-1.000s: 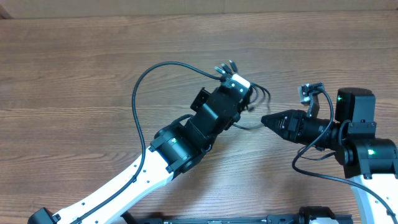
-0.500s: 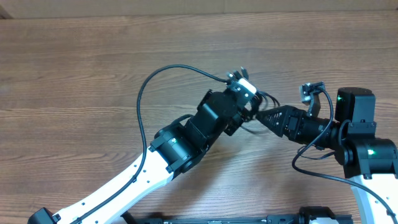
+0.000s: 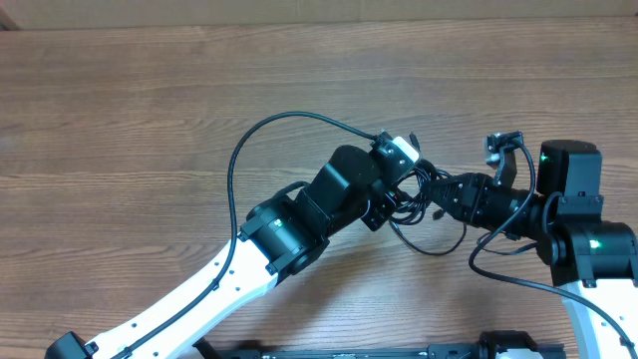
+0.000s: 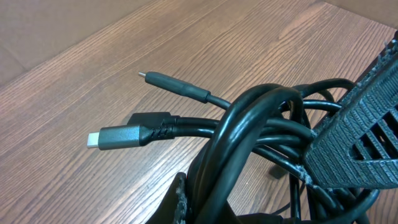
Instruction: Untangle cables
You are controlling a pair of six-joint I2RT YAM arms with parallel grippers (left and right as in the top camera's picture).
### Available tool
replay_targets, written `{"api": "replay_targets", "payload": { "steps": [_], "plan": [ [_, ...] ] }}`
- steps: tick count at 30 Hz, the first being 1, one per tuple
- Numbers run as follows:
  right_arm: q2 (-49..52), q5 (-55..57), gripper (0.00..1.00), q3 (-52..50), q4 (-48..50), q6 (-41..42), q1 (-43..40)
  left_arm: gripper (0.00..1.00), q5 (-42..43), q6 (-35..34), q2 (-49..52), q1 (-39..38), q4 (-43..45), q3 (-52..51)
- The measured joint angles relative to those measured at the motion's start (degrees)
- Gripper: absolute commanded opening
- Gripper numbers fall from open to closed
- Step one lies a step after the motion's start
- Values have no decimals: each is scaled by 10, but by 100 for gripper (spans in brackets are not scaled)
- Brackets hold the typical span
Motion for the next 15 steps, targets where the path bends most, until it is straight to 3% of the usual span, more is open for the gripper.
{"api": "replay_targets", "payload": {
  "steps": [11, 15],
  "plan": [
    [0, 2, 5, 0, 1, 0, 0, 4, -29, -2, 0, -2, 0, 0],
    [0, 3, 28, 0, 2, 2, 0, 4, -32, -1, 0, -3, 1, 0]
  ]
}}
